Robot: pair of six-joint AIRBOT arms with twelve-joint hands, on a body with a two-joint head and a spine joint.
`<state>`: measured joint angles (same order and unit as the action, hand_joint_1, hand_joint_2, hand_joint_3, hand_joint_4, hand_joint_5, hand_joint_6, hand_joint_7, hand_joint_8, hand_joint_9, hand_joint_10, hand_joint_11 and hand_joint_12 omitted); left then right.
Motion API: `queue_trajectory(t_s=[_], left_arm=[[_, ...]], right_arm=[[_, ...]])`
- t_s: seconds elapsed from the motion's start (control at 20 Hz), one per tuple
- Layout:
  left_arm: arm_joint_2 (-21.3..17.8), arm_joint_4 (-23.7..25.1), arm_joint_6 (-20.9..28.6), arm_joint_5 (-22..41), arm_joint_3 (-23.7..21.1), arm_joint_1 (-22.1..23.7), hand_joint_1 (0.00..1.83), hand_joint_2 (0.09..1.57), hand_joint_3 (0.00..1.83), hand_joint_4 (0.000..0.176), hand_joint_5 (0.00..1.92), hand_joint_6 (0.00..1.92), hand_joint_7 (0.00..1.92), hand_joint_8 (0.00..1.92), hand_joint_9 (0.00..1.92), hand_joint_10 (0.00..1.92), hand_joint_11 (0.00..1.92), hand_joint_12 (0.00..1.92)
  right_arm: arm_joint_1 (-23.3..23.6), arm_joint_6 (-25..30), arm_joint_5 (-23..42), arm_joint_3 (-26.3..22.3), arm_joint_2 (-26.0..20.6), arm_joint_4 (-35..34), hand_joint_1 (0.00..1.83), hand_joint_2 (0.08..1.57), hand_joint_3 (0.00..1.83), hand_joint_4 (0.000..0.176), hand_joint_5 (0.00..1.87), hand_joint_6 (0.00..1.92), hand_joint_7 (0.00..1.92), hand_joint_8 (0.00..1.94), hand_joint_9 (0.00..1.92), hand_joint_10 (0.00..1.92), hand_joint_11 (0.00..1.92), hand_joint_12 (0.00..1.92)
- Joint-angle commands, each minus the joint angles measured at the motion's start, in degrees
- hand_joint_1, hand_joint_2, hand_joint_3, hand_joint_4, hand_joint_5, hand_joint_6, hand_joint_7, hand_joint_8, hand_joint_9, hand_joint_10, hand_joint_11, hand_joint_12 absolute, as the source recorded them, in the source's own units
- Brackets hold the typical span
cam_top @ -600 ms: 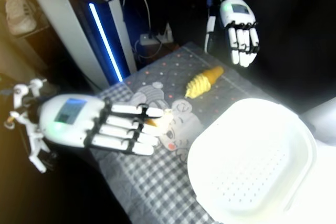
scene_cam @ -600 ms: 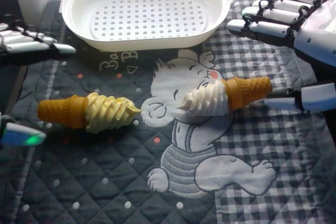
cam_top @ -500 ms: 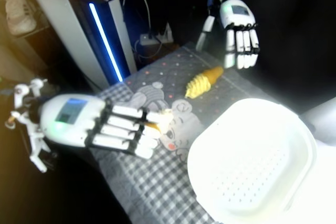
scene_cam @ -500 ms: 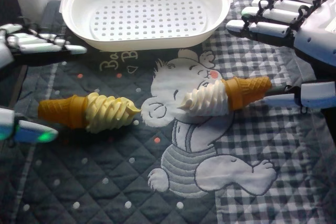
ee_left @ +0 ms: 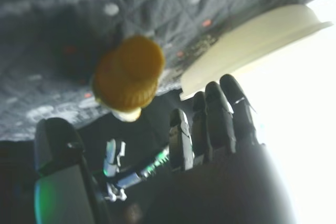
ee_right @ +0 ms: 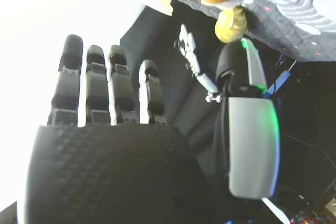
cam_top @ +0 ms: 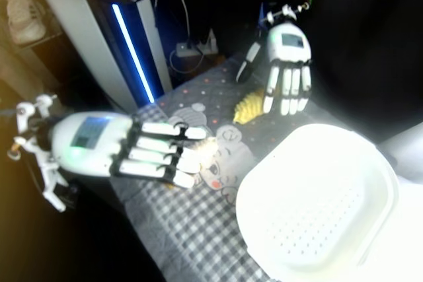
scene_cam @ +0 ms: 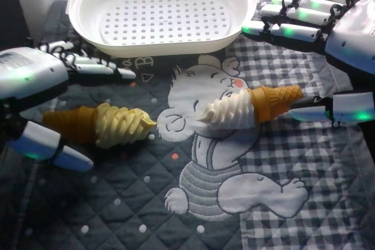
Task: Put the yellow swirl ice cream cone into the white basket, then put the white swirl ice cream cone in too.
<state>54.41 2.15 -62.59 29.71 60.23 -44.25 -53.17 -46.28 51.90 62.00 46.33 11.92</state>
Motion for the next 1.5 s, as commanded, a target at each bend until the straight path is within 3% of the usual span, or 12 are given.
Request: queue_trajectory(t_s=[0.0,0.1,0.2,0.25,0.3,0.35,0.45,0.85,1.05,1.15,1.35,1.45], left_arm=[[0.6,0.2,0.1,3.7,0.3,1.0,0.89,0.78,0.01,0.145,0.36,0.0,0.47,0.01,0.54,0.03,0.1,0.95],[2.2,0.6,0.1,1.4,1.7,1.7,0.91,0.78,0.0,0.122,0.43,0.0,0.6,0.01,0.67,0.02,0.2,0.95],[3.9,0.7,0.1,0.1,3.2,2.3,0.99,0.85,0.0,0.006,0.66,0.01,0.87,0.02,0.94,0.08,0.41,1.11],[4.4,0.7,0.1,-0.4,3.7,2.6,1.08,0.9,0.0,0.0,0.89,0.0,1.08,0.12,0.93,0.75,0.58,1.43],[4.7,0.7,0.1,-0.9,4.1,2.8,1.16,1.0,0.0,0.0,1.14,0.47,1.15,0.28,0.91,1.13,0.69,1.53],[4.9,0.6,0.1,-0.9,4.3,2.9,1.25,1.07,0.01,0.0,1.17,0.37,1.01,1.06,0.91,1.3,0.79,1.54],[4.8,0.6,0.3,-0.1,4.6,3.5,1.25,1.1,0.0,0.0,1.12,0.61,0.9,1.31,0.92,1.44,0.93,1.56],[1.3,1.2,3.0,10.9,5.1,12.2,1.29,1.04,0.0,0.0,1.38,0.08,1.06,1.07,1.0,0.94,0.79,1.38],[5.9,0.3,3.0,7.2,11.7,20.2,1.28,1.07,0.0,0.0,1.35,0.0,0.99,1.24,1.05,1.19,0.9,1.56],[10.0,-1.9,3.0,2.0,17.4,22.3,1.22,0.98,0.0,0.0,1.45,0.07,0.97,1.17,0.85,1.44,0.63,1.77],[20.6,-7.4,3.0,-9.4,31.3,24.2,1.29,1.0,0.0,0.0,1.4,0.05,1.24,0.7,1.1,0.55,0.72,1.13],[25.3,-8.0,3.0,-14.8,37.2,24.8,1.28,1.05,0.0,0.0,1.25,0.3,1.13,0.92,1.13,0.4,0.79,1.24]], right_arm=[[0.4,0.3,6.7,0.0,0.1,-1.6,0.68,1.0,0.0,0.157,0.12,0.0,0.15,0.0,0.14,0.01,0.0,0.51],[0.4,0.3,6.7,0.1,0.1,-1.6,0.69,0.99,0.0,0.167,0.14,0.0,0.16,0.0,0.15,0.0,0.0,0.57],[0.4,0.3,6.7,0.1,0.0,-1.6,0.7,1.0,0.0,0.154,0.14,0.0,0.14,0.0,0.13,0.0,0.0,0.52],[0.4,0.3,6.7,0.1,0.0,-1.6,0.68,1.01,0.01,0.148,0.13,0.0,0.14,0.0,0.12,0.0,0.0,0.51],[0.4,0.3,6.7,0.2,0.0,-1.6,0.7,1.01,0.0,0.145,0.14,0.0,0.14,0.0,0.13,0.0,0.0,0.5],[0.4,0.3,6.7,0.2,0.0,-1.6,0.68,1.0,0.0,0.151,0.14,0.0,0.15,0.0,0.13,0.0,0.0,0.51],[0.4,0.3,6.7,0.3,0.0,-1.6,0.64,1.02,0.01,0.14,0.15,0.0,0.15,0.0,0.13,0.01,0.0,0.51],[0.4,0.3,6.7,0.6,0.1,-1.6,0.67,1.03,0.0,0.151,0.12,0.0,0.15,0.0,0.14,0.0,0.0,0.55],[0.4,0.3,6.6,1.0,0.6,-1.6,0.68,1.02,0.0,0.165,0.14,0.0,0.15,0.0,0.15,0.0,0.0,0.61],[0.4,0.3,6.7,1.3,1.1,-1.5,0.68,1.03,0.0,0.149,0.13,0.0,0.17,0.0,0.16,0.0,0.0,0.62],[0.4,0.4,6.7,1.8,1.9,-0.9,0.71,1.03,0.0,0.139,0.14,0.0,0.19,0.0,0.17,0.0,0.0,0.59],[0.4,0.7,6.8,2.1,2.5,-0.9,0.71,1.02,0.0,0.14,0.16,0.0,0.19,0.0,0.19,0.01,0.01,0.61]])
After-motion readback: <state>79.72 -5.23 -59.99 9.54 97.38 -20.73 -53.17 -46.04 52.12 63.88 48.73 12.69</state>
